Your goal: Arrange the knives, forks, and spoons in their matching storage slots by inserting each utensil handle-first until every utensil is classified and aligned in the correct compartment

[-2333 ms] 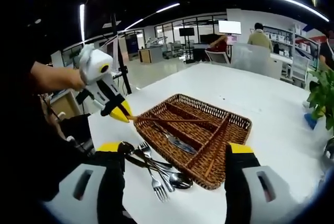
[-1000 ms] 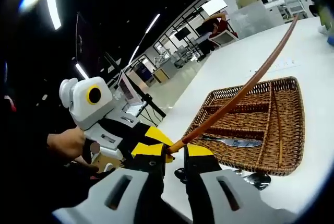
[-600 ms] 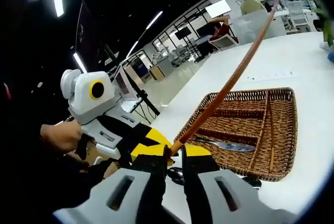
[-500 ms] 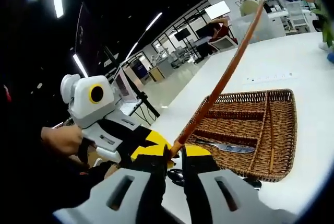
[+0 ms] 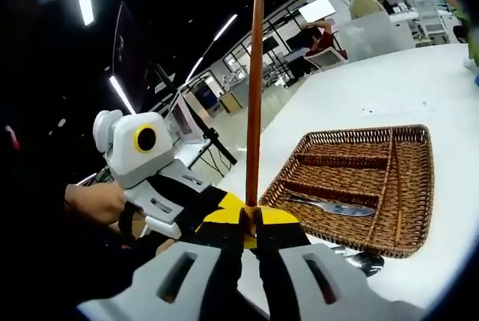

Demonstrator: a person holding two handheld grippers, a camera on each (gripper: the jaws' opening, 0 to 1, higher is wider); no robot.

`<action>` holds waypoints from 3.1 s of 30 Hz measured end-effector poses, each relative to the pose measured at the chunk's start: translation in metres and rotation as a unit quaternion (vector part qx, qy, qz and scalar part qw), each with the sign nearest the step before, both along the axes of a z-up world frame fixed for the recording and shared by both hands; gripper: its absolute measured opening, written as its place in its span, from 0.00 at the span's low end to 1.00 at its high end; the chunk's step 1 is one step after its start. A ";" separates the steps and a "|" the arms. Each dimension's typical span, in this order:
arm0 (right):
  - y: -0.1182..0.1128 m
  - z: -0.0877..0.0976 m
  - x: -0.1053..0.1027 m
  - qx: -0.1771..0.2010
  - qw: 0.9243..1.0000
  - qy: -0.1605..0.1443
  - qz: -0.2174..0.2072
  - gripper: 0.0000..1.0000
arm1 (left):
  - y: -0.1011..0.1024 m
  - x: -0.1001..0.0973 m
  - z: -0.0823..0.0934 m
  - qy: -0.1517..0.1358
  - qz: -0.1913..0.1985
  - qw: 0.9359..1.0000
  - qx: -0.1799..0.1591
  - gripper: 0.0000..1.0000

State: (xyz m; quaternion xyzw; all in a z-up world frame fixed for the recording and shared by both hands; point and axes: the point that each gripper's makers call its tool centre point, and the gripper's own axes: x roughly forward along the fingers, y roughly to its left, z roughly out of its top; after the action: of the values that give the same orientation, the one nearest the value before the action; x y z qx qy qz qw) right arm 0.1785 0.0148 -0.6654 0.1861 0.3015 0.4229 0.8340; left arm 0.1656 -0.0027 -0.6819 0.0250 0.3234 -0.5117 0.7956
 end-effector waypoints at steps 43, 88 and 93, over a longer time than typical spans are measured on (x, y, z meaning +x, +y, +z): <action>0.001 0.013 0.008 -0.023 0.998 -0.058 0.011 0.04 | 0.003 0.012 0.009 0.037 0.060 0.996 -0.058 0.05; -0.095 -0.023 0.026 -0.209 0.969 0.092 -0.099 0.02 | 0.152 0.060 0.031 -0.165 0.072 0.982 0.063 1.00; -0.109 -0.017 0.027 -0.240 0.957 0.107 -0.126 0.02 | 0.171 0.070 0.045 -0.195 0.076 0.976 0.061 1.00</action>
State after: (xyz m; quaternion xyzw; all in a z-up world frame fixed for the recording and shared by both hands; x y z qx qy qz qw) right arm 0.2060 -0.0939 -0.6828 0.0617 0.4558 0.2068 0.8635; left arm 0.2351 0.1678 -0.6369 0.1482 0.1937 -0.4138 0.8771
